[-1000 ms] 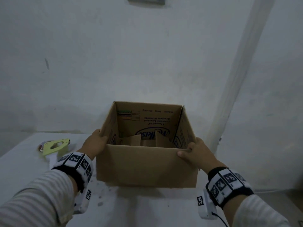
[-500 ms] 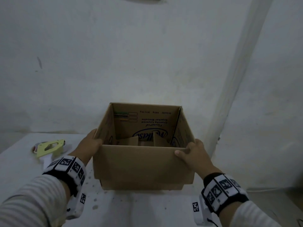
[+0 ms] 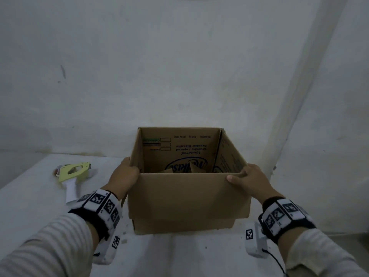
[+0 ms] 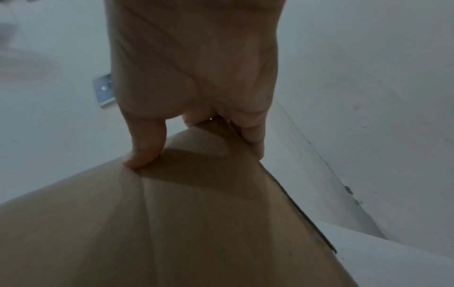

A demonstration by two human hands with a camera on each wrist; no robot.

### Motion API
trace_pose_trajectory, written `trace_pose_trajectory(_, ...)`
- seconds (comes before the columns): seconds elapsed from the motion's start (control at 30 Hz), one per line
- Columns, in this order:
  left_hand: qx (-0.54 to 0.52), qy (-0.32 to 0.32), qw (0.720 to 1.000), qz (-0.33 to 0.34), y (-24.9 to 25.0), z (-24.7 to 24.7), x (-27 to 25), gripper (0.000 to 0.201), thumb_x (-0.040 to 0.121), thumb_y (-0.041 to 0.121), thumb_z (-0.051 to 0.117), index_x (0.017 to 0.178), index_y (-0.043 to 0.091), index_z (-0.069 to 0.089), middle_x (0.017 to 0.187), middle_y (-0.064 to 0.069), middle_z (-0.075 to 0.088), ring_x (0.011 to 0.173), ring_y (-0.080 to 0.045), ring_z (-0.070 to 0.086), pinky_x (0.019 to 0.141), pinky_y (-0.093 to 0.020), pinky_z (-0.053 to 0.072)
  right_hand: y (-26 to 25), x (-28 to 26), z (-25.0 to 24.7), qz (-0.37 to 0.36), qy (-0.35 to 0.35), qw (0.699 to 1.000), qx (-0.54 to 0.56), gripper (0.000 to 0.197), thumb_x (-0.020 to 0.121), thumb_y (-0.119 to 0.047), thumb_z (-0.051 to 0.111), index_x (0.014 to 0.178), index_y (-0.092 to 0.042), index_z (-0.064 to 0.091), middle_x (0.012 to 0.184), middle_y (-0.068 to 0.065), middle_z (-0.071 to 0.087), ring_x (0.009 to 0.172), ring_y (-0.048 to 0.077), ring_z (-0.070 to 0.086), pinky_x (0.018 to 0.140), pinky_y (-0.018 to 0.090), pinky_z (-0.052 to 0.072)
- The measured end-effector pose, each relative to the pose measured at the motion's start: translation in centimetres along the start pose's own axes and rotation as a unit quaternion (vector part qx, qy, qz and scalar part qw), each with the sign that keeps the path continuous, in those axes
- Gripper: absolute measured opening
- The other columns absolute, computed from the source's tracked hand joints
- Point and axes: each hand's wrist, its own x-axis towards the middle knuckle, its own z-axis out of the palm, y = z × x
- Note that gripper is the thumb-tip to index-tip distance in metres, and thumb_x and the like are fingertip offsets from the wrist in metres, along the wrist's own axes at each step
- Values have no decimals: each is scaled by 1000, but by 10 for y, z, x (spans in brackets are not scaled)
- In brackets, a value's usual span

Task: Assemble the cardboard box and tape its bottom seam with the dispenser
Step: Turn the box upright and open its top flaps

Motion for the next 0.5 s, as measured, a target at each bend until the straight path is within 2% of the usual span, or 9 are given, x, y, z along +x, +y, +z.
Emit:
trace_pose_trajectory(0.07,7,-10,1000,5,3,-1,7,39,89,5,36,126,13,48,115,-16,56,95,-32,51,78,-35,41,2,-2,4,6,6,1000,-2,38,79,-55,64,73,-25,43,129,10,41,92,19,44,78,30,38)
trace_pose_trajectory(0.17,25,-22,999,8,10,-1,19,39,90,5,35,126,13,47,113,-12,54,94,-29,49,76,-34,38,2,0,9,15,17,1000,-11,41,81,-54,61,88,-17,48,131,10,39,100,24,48,85,32,42)
trace_pose_trajectory(0.23,36,-23,999,10,14,-1,30,39,91,6,35,127,12,48,119,-15,55,94,-29,49,75,-34,38,-1,4,11,20,22,1000,2,42,82,-52,61,94,-14,48,135,10,36,104,25,48,87,33,42)
trace_pose_trajectory(0.37,42,-22,999,14,18,0,49,42,93,6,33,133,13,45,125,-16,52,95,-28,46,76,-33,37,-6,17,17,25,23,999,27,40,84,-48,62,96,-13,47,145,11,25,112,28,47,89,33,40)
trace_pose_trajectory(0.5,40,-23,999,21,19,8,62,39,94,8,31,129,14,46,116,-13,54,93,-30,50,72,-33,39,-7,32,17,25,28,998,43,37,86,-45,62,96,-13,45,147,11,21,123,31,43,96,34,39)
